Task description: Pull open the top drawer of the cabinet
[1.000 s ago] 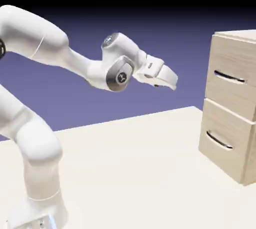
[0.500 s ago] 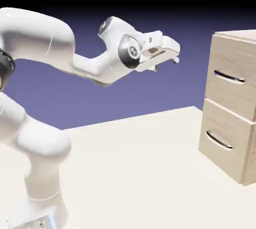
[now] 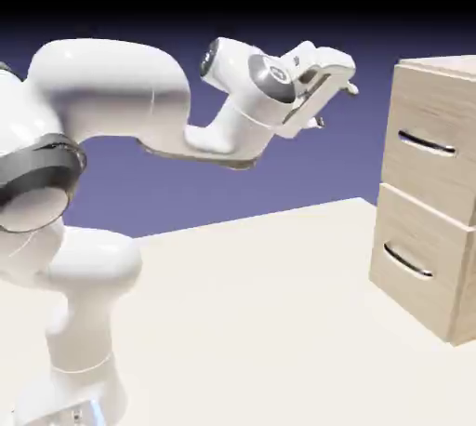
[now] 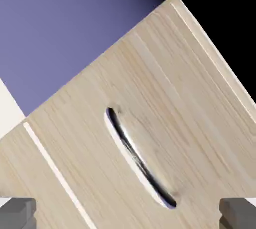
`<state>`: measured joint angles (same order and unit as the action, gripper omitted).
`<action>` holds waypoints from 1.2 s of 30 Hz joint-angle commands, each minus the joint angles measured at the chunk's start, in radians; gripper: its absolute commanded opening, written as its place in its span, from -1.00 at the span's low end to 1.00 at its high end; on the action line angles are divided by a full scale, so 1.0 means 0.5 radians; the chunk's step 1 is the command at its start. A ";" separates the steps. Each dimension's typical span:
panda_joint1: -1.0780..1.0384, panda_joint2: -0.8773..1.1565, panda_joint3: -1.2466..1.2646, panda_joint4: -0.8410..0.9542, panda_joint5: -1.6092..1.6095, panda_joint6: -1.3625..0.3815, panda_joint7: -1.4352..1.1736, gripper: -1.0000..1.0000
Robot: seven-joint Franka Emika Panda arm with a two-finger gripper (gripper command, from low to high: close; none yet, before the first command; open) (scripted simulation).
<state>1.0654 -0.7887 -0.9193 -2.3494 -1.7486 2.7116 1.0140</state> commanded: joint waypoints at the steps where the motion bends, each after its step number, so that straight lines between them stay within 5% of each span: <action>1: 0.052 -0.011 -0.046 0.023 -0.087 -0.016 0.014 0.00; 25: 1.310 -0.272 -1.143 0.573 -2.175 -0.405 0.339 0.00; 33: 1.692 -0.354 -1.385 0.976 -2.237 -0.318 0.261 0.00; 34: 1.692 -0.354 -1.385 0.976 -2.237 -0.318 0.261 -1.00; 36: 1.630 -0.341 -1.348 0.903 -2.237 -0.339 0.275 -1.00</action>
<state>1.8806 -0.9594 -1.5935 -1.8977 -2.8668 2.5424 1.1512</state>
